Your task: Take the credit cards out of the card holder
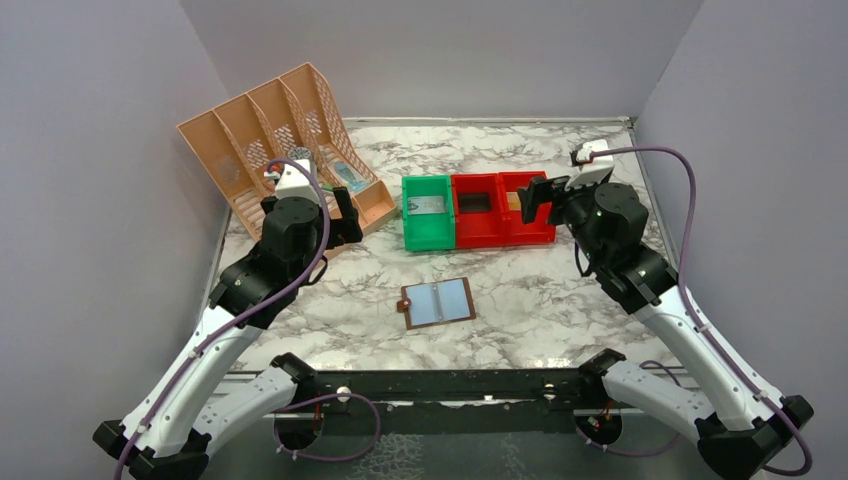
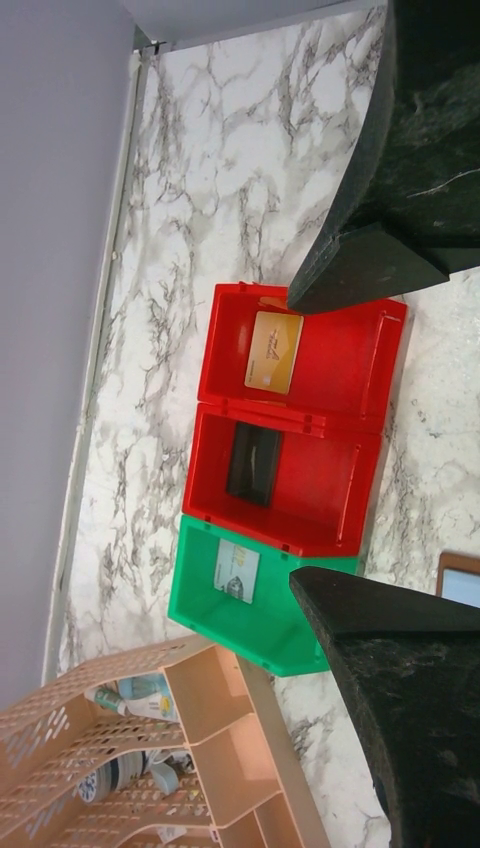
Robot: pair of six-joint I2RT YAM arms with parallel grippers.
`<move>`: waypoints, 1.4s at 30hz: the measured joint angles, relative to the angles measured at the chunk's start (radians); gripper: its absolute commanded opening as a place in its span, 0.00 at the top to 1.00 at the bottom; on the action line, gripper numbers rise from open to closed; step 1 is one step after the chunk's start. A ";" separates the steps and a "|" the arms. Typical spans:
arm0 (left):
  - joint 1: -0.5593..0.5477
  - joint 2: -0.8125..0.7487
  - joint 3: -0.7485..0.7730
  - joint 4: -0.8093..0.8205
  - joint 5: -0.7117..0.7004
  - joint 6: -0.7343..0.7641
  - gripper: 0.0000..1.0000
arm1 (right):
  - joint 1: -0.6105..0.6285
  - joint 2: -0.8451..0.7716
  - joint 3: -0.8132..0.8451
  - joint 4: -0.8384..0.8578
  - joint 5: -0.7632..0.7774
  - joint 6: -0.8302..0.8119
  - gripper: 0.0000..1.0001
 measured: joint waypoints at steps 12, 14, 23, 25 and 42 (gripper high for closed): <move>0.000 -0.039 -0.005 -0.002 0.000 -0.007 0.01 | 0.000 -0.006 -0.011 -0.002 0.000 -0.010 0.00; 0.000 -0.047 -0.009 -0.002 0.000 -0.008 0.01 | 0.000 -0.006 -0.011 -0.002 0.000 -0.011 0.00; 0.000 -0.038 -0.011 -0.003 0.000 -0.008 0.01 | 0.000 -0.006 -0.011 -0.002 0.000 -0.013 0.00; 0.000 -0.034 -0.011 -0.003 0.000 -0.008 0.01 | 0.000 -0.006 -0.011 -0.002 0.000 -0.013 0.00; 0.000 -0.032 -0.017 -0.004 0.000 -0.008 0.01 | 0.000 0.001 -0.011 -0.004 0.000 -0.014 0.00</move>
